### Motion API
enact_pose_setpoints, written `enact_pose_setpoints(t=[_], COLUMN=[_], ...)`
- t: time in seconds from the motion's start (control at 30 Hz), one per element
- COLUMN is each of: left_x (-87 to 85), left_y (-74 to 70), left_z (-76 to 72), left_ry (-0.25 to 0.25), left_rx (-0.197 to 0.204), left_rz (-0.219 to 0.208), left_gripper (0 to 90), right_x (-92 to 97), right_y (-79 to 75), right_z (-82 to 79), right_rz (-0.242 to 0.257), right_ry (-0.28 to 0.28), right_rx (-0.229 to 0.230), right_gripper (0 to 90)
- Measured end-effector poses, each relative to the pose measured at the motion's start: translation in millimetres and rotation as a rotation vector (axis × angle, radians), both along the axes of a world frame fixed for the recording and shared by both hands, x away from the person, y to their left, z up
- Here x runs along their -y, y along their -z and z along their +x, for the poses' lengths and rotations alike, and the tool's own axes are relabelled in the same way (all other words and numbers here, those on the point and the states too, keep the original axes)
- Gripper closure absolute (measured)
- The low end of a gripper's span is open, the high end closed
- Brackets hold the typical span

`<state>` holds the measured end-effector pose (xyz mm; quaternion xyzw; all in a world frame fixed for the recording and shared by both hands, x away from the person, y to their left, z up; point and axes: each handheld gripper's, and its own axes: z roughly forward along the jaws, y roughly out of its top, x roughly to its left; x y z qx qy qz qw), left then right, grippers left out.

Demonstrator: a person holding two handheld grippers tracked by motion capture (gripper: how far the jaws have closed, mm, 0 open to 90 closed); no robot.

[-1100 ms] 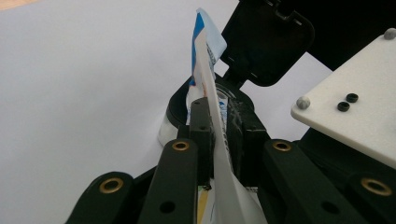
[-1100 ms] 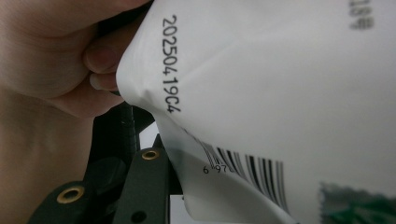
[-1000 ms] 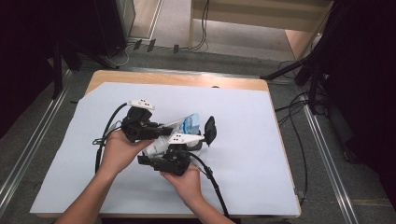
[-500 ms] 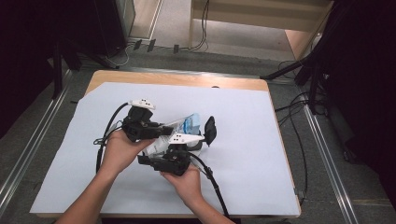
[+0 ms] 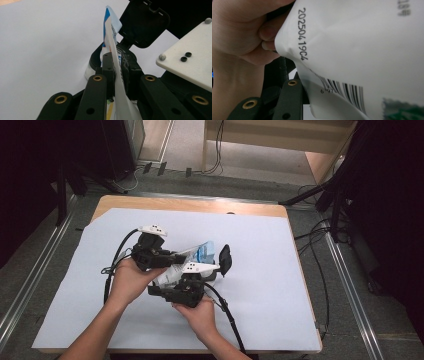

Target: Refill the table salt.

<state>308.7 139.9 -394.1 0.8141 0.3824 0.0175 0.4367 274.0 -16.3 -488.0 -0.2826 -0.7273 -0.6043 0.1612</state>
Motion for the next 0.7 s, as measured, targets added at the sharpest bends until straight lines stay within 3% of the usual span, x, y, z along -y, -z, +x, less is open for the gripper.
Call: enact_pose_setpoints(t=[0.53, 0.7], left_x=[5.2, 5.2], left_y=[2.5, 1.1], left_z=[3.0, 2.2], left_ry=[0.016, 0.015], left_rx=[-0.008, -0.007], left_rz=[0.007, 0.015], left_gripper=[82.3, 85.4], right_x=[3.1, 2.8], right_y=[3.9, 2.8], right_z=[1.6, -0.6], right_rz=[0.007, -0.010], right_ry=[0.004, 0.015], right_rx=[-0.024, 0.001], right_gripper=[66.9, 65.6])
